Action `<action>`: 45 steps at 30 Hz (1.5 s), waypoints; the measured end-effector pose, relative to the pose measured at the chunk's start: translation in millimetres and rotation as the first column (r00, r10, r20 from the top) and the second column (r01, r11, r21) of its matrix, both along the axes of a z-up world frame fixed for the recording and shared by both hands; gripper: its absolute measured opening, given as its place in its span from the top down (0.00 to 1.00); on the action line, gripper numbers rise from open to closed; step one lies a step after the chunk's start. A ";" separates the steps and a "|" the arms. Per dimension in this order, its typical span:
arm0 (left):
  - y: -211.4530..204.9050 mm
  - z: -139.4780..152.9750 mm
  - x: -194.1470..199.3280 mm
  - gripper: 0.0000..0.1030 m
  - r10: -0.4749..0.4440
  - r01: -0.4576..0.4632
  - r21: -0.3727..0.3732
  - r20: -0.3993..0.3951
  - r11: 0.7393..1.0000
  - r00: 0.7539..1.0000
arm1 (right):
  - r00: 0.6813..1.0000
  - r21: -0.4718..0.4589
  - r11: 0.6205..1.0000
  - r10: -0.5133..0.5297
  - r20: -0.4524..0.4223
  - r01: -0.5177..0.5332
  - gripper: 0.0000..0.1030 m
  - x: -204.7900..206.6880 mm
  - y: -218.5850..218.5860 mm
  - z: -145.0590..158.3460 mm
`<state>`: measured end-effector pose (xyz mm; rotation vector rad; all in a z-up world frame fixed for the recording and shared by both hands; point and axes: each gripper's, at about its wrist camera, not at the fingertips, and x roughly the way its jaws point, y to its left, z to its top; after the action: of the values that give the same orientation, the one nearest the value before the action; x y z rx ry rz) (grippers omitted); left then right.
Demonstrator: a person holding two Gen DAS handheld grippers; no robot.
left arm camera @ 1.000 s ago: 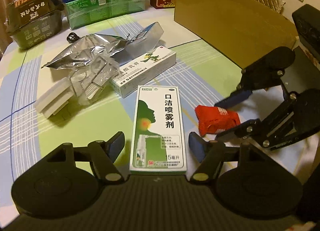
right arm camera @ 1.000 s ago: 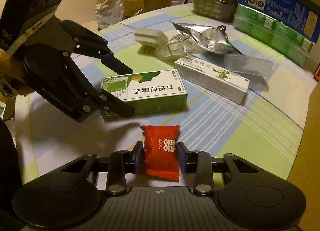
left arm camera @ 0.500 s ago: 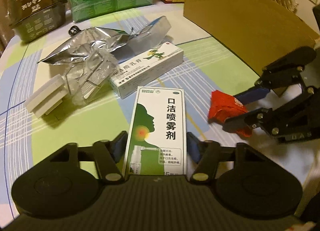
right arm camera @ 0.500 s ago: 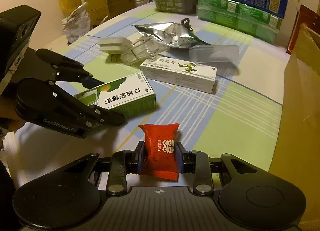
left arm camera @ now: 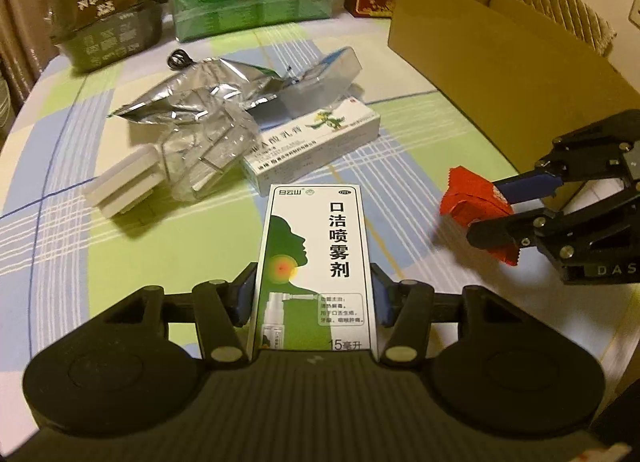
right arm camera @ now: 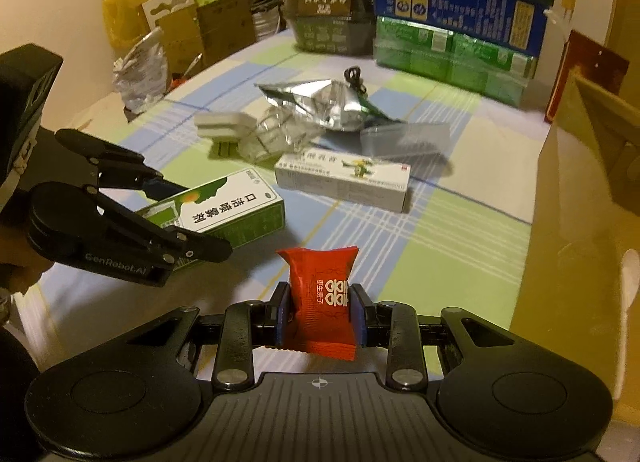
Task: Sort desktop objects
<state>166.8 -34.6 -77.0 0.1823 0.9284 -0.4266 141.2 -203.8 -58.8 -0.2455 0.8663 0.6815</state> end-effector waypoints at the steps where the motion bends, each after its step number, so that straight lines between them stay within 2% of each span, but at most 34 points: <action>1: 0.2 3.5 -2.2 0.51 0.004 -0.004 -0.003 0.005 1.000 1.000 | 1.000 0.005 1.000 -0.004 0.006 0.004 0.73 -1.8 -0.9 4.6; 11: -6.0 48.0 -28.9 0.51 0.055 -0.054 -0.028 0.048 0.998 0.997 | 0.997 0.059 0.997 -0.060 0.052 0.057 0.73 -21.6 -17.0 53.0; 22: -31.6 99.0 -61.9 0.51 0.120 -0.113 -0.085 0.094 0.990 0.988 | 0.982 0.111 0.982 -0.163 0.095 0.152 0.73 -44.1 -57.5 104.4; 31: -77.5 124.0 -77.3 0.51 0.075 -0.063 -0.099 0.127 0.993 0.989 | 0.958 0.114 0.962 -0.261 0.120 0.248 0.73 -52.4 -112.0 125.4; 45: -150.4 142.4 -78.0 0.51 0.000 0.017 -0.116 0.142 0.993 0.990 | 0.912 0.128 0.919 -0.389 0.129 0.374 0.73 -53.1 -192.0 140.5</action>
<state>88.9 -185.1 65.4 0.1082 0.7606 -0.4682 88.1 -395.8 81.7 -0.0315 0.7033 0.3327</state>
